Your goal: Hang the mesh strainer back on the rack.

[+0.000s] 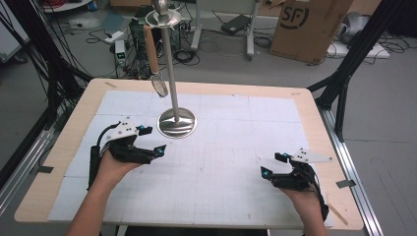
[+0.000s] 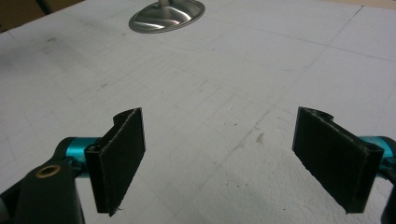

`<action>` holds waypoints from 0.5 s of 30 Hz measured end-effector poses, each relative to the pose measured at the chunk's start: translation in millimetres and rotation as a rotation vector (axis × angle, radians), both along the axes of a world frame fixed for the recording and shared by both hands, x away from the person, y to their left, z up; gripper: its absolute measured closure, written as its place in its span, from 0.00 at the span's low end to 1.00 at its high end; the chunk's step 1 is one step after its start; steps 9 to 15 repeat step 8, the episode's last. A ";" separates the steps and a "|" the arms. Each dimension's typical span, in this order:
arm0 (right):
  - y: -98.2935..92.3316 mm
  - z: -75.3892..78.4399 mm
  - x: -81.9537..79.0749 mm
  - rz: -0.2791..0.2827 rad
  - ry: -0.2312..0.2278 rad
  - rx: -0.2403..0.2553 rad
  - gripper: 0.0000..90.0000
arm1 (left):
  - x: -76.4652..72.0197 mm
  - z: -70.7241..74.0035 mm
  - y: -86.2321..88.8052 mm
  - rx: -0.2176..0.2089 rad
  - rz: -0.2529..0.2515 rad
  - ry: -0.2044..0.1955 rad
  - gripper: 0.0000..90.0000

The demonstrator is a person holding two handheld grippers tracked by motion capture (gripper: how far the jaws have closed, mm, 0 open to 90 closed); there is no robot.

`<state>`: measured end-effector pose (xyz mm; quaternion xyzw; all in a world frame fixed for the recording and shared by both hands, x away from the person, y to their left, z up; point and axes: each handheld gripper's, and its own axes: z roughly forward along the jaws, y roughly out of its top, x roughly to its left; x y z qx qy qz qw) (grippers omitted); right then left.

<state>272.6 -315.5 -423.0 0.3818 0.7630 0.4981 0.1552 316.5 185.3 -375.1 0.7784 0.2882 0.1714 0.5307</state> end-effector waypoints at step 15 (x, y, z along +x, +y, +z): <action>0.4 -0.4 0.8 0.003 0.003 0.004 0.18 | 0.5 -0.8 -0.6 0.005 0.007 0.001 0.19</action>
